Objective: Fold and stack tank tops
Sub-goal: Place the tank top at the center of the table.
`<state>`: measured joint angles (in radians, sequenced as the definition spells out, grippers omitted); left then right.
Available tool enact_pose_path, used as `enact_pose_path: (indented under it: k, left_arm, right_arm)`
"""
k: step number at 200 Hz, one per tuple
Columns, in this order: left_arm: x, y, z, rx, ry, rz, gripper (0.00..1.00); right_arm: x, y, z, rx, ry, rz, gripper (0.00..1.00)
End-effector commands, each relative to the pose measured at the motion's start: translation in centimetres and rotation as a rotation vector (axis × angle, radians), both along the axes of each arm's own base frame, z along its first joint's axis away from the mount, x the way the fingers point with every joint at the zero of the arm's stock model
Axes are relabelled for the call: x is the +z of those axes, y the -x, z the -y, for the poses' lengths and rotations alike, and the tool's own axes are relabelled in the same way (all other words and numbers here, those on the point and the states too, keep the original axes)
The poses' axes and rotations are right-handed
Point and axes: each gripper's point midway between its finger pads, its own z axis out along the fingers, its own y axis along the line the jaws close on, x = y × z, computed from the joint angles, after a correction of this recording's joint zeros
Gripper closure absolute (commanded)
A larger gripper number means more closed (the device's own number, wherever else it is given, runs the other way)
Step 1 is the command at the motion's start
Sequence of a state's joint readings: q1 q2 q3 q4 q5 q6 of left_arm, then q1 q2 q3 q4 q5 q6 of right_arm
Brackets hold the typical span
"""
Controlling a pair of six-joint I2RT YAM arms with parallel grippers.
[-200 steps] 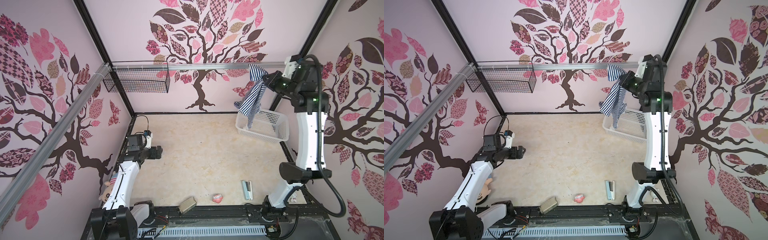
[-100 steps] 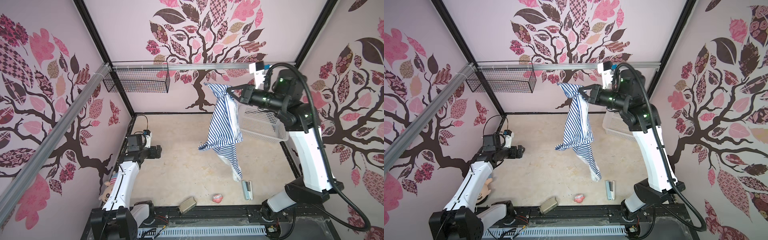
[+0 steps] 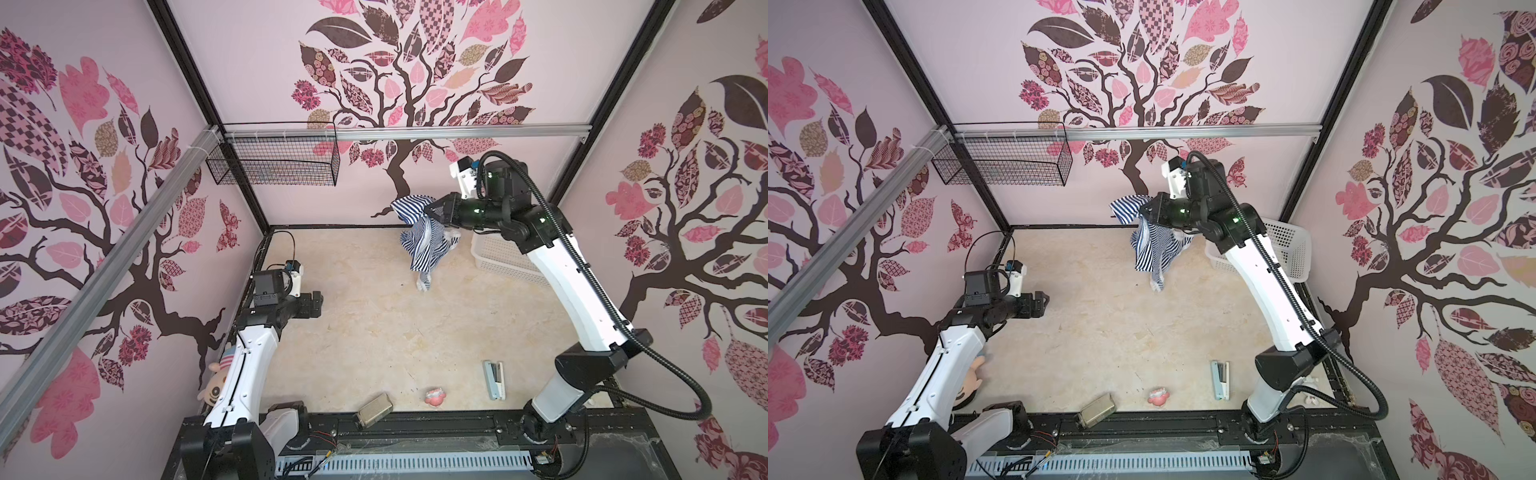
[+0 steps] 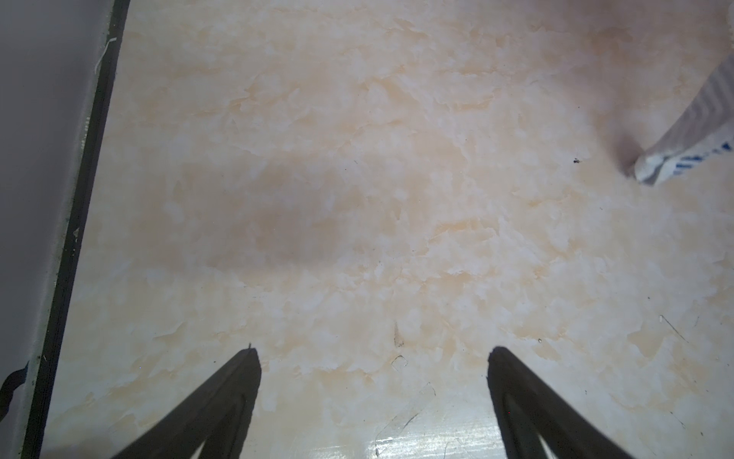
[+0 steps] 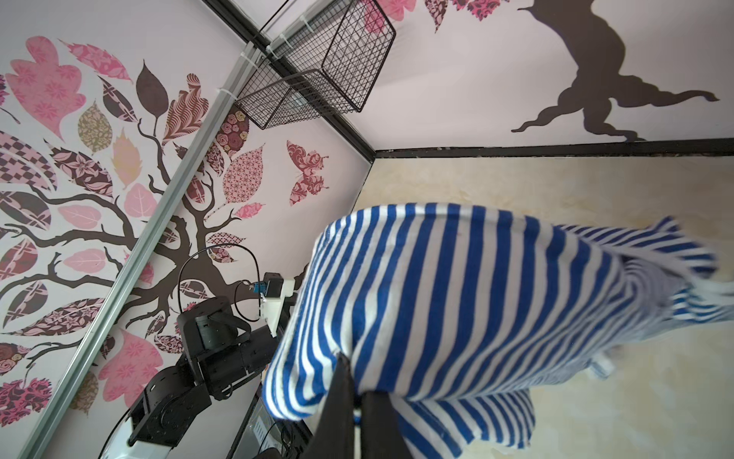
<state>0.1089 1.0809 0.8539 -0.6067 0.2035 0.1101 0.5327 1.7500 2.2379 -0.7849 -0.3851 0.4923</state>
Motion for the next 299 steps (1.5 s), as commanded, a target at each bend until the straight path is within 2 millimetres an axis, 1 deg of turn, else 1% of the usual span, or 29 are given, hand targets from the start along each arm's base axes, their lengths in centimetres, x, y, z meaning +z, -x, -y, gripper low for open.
enact_pose_path:
  k: [1, 20, 33, 49, 59, 74, 102, 106, 108, 131, 137, 153, 155, 162, 166, 168, 173, 183, 193, 197, 204, 207, 226, 236, 240, 257, 268, 285, 299]
  left_arm:
    - [-0.1, -0.1, -0.2, -0.002, -0.008, 0.006, 0.06]
    - [-0.1, 0.1, -0.2, -0.003, -0.009, 0.007, 0.06]
    - [-0.1, 0.1, -0.1, -0.005, -0.011, 0.008, 0.06]
    - [-0.1, 0.2, -0.1, -0.005, -0.012, 0.01, 0.06]
    - [-0.2, 0.1, -0.2, -0.006, -0.012, 0.009, 0.06]
    - [-0.2, 0.1, -0.3, -0.003, -0.017, 0.007, 0.06]
    - [-0.3, 0.0, -0.4, 0.002, -0.028, 0.008, 0.06]
    - [-0.3, 0.0, -0.4, 0.001, -0.027, 0.008, 0.06]
    - [-0.4, 0.0, -0.4, 0.002, -0.027, 0.008, 0.06]
    - [-0.2, 0.0, -0.3, 0.0, -0.02, 0.011, 0.06]
    - [-0.2, 0.0, -0.3, -0.002, -0.019, 0.014, 0.06]
    - [-0.2, -0.2, -0.3, -0.003, -0.017, 0.015, 0.06]
    - [-0.2, -0.2, -0.3, -0.003, -0.016, 0.015, 0.06]
    - [-0.3, -0.4, -0.3, -0.004, -0.017, 0.013, 0.05]
    - [-0.3, -0.5, -0.3, -0.004, -0.018, 0.012, 0.05]
    - [-0.3, -0.5, -0.3, -0.005, -0.017, 0.012, 0.05]
    - [-0.5, -0.6, -0.3, -0.006, -0.017, 0.008, 0.05]
    - [-0.6, -0.9, -0.3, -0.011, -0.02, 0.004, 0.05]
    - [-0.8, -1.2, -0.3, -0.019, -0.021, -0.003, 0.05]
    - [-0.7, -1.3, -0.2, -0.026, -0.02, -0.003, 0.05]
    - [-0.7, -1.6, 0.0, -0.04, -0.014, -0.002, 0.05]
    - [-0.7, -1.7, 0.1, -0.048, -0.009, 0.002, 0.05]
    - [-0.5, -3.0, 0.9, -0.09, 0.024, 0.003, 0.04]
    - [-0.3, -3.9, 1.4, -0.109, 0.054, 0.0, 0.04]
    - [-0.3, -4.4, 1.6, -0.117, 0.065, -0.002, 0.04]
    - [-0.1, -6.4, 2.6, -0.155, 0.116, -0.018, 0.04]
    - [-0.2, -7.5, 4.1, -0.207, 0.158, -0.054, 0.05]
    - [-1.2, -7.8, 7.0, -0.305, 0.162, -0.147, 0.06]
    - [-2.0, -7.4, 9.3, -0.385, 0.154, -0.183, 0.06]
  right_arm:
    - [1.3, 0.0, -0.6, -0.009, 0.063, 0.062, 1.0]
    - [2.8, -0.4, 0.6, -0.063, 0.1, 0.112, 1.0]
    - [3.9, -0.1, 1.1, -0.077, 0.099, 0.147, 1.0]
    - [3.8, -0.2, 0.8, -0.064, 0.083, 0.15, 1.0]
    - [2.7, -0.5, 0.0, -0.041, 0.076, 0.122, 1.0]
    - [-0.2, -1.4, -1.5, -0.008, 0.077, 0.051, 1.0]
    - [-7.3, -3.2, -4.8, 0.045, 0.087, -0.062, 1.0]
    - [-7.9, -3.5, -5.1, 0.045, 0.086, -0.071, 1.0]
    - [-8.9, -3.8, -5.3, 0.044, 0.091, -0.087, 1.0]
    - [-14.6, -5.8, -7.2, 0.054, 0.102, -0.174, 1.0]
    - [-15.8, -6.3, -7.9, 0.064, 0.092, -0.191, 1.0]
    - [-20.0, -7.6, -10.0, 0.083, 0.101, -0.258, 1.0]
    - [-20.4, -7.7, -10.3, 0.09, 0.101, -0.264, 0.98]
    - [-21.8, -7.9, -11.3, 0.112, 0.103, -0.284, 0.82]
    - [-23.1, -7.9, -11.6, 0.116, 0.116, -0.308, 0.73]
    - [-22.8, -8.0, -11.8, 0.117, 0.114, -0.301, 0.7]
    - [-23.0, -8.0, -12.1, 0.123, 0.123, -0.309, 0.61]
    - [-22.9, -7.6, -12.2, 0.143, 0.141, -0.317, 0.47]
    - [-22.3, -7.3, -11.4, 0.122, 0.158, -0.305, 0.35]
    - [-21.8, -7.1, -11.1, 0.113, 0.158, -0.292, 0.27]
    - [-21.1, -6.7, -10.5, 0.101, 0.153, -0.277, 0.04]
    - [-21.0, -6.3, -10.2, 0.097, 0.152, -0.275, 0.01]
    - [-19.8, -4.3, -8.2, 0.065, 0.154, -0.277, 0.0]
    - [-20.3, -2.9, -7.1, 0.046, 0.172, -0.306, 0.0]
    - [-21.2, -2.4, -6.6, 0.041, 0.184, -0.329, 0.0]
    - [-23.1, 0.8, -5.6, 0.042, 0.233, -0.376, 0.04]
    - [-25.5, 3.0, -5.1, 0.046, 0.289, -0.422, 0.08]
    - [-28.6, 6.3, -4.5, 0.056, 0.372, -0.47, 0.13]
    - [-30.4, 8.5, -4.1, 0.06, 0.406, -0.493, 0.16]
